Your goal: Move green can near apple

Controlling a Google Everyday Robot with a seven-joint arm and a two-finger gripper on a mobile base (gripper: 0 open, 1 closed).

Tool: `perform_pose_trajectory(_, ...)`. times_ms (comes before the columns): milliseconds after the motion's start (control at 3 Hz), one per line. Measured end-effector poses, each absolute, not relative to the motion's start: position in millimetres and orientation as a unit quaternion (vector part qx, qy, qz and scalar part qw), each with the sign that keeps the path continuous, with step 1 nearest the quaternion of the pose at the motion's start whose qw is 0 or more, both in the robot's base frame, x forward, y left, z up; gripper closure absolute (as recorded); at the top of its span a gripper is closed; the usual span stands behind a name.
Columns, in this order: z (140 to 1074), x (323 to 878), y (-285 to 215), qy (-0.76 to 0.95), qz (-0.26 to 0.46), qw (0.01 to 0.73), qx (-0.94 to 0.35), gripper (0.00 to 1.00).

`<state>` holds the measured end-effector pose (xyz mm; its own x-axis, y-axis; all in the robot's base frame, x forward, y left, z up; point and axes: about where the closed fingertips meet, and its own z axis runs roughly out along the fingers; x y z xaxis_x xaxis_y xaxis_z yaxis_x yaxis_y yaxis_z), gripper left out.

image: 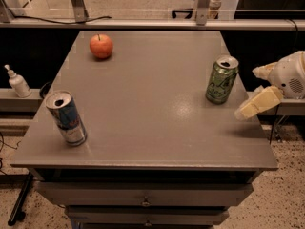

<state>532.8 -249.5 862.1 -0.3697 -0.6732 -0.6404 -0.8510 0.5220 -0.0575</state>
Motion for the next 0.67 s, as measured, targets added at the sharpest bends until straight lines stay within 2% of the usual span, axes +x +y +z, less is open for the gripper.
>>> perform_pose_trajectory(667,867.2,569.4,-231.4,0.763,0.245,0.46,-0.383,0.0)
